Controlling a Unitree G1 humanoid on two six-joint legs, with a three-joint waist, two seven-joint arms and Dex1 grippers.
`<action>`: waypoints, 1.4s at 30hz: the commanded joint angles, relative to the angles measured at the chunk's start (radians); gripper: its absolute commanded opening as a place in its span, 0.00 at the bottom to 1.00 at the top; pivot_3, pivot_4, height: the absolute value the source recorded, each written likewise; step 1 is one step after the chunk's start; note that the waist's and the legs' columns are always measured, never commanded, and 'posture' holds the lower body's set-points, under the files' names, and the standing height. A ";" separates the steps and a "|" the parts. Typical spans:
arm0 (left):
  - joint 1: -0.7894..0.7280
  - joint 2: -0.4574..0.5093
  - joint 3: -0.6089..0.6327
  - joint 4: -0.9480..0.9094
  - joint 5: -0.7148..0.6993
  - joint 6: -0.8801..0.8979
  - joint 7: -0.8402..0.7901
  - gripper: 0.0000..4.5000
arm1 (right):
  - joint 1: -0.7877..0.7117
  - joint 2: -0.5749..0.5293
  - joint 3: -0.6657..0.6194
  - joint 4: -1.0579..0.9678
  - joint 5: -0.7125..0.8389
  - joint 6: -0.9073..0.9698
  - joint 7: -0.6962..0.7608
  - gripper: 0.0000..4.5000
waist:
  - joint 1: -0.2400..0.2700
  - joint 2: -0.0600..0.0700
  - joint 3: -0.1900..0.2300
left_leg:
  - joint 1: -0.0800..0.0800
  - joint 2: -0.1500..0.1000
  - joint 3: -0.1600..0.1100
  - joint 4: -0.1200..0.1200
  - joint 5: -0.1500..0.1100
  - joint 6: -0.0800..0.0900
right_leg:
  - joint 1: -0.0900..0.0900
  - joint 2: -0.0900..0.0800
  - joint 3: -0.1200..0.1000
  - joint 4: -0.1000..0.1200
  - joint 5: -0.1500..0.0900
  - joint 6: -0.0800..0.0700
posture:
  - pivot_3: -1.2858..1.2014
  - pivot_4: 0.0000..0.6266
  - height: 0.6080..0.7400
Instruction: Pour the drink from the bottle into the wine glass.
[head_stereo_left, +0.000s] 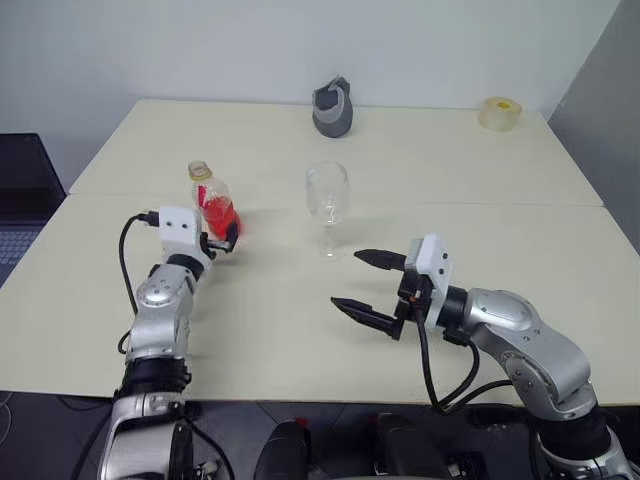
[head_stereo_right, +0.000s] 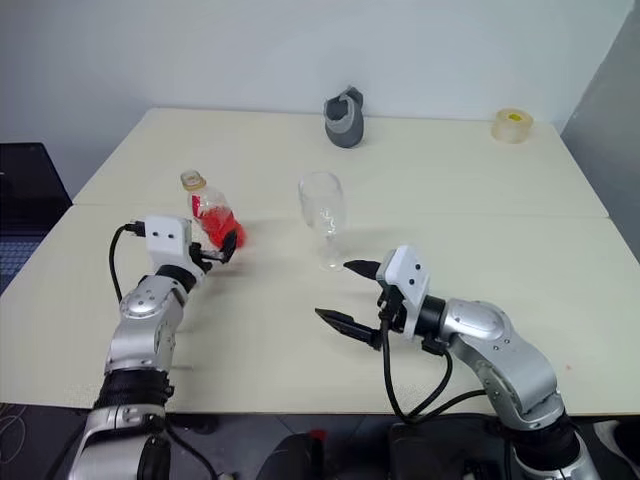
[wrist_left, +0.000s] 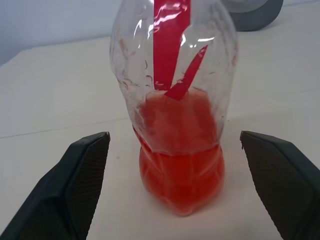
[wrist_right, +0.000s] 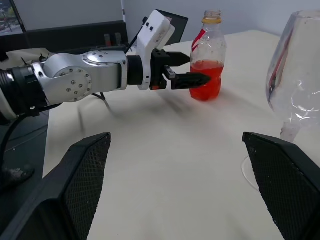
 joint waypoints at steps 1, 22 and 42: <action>-0.068 0.010 0.004 0.091 0.001 -0.069 -0.014 1.00 | -0.015 -0.005 -0.006 -0.052 0.006 -0.007 -0.014 1.00 | 0.000 0.000 0.000 | 0.000 0.000 0.000 0.000 0.000 0.000 | 0.000 0.000 0.000 0.000 0.000 0.000 | 0.52 0.24 1.00; -0.135 0.000 -0.002 0.163 -0.055 -0.143 -0.155 0.25 | -0.004 0.039 -0.049 -0.097 0.007 -0.022 -0.129 1.00 | -0.001 0.000 0.000 | -0.001 0.000 -0.001 0.001 0.000 0.000 | 0.000 0.000 -0.001 0.000 0.000 0.000 | 0.52 0.24 1.00; -0.524 0.107 -0.259 0.408 0.256 -0.543 -0.209 0.19 | -0.096 0.215 0.000 0.076 -0.164 -0.172 -0.289 1.00 | -0.005 0.000 0.000 | -0.002 0.000 0.000 0.000 0.000 0.000 | -0.002 0.001 0.000 0.001 0.000 0.000 | 0.52 0.24 1.00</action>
